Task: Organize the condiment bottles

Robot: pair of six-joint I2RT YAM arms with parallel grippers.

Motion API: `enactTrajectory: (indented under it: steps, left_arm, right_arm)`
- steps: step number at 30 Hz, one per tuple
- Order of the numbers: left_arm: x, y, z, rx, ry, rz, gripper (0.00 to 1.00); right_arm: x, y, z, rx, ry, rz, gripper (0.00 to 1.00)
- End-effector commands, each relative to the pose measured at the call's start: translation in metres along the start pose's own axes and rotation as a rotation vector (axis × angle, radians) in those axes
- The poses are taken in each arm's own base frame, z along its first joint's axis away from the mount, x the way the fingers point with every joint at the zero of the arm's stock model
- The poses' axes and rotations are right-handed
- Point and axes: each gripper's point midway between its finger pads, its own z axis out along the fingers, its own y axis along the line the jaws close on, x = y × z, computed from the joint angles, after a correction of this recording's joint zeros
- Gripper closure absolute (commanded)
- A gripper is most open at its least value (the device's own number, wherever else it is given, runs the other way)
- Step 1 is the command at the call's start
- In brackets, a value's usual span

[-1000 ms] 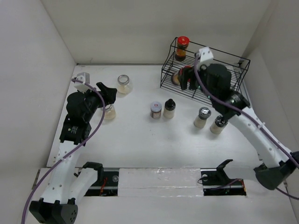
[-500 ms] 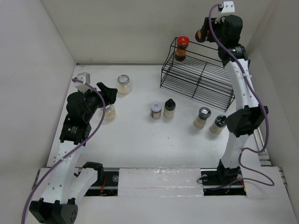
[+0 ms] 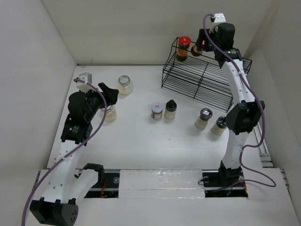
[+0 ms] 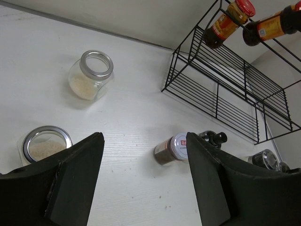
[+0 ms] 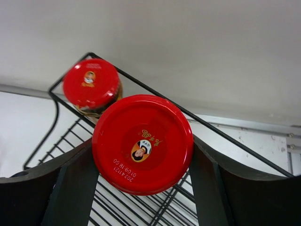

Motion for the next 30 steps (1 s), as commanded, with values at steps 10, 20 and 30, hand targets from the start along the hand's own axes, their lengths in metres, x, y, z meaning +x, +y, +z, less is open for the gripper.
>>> enactTrajectory:
  steps: [10,20,30]
  left_arm:
    - [-0.013,-0.008,-0.002,0.037,-0.051,0.019,0.34]
    - [-0.013,-0.008,-0.002,0.037,-0.051,0.019,0.34]
    - [-0.013,-0.008,-0.002,0.037,-0.051,0.019,0.34]
  right_arm:
    - [-0.058,-0.001,-0.011,-0.039,-0.149,-0.016,0.39]
    - [-0.008,0.006,0.024,-0.070,-0.047,0.001,0.31]
    - [-0.003,0.014,0.030,-0.090,-0.044,0.017,0.09]
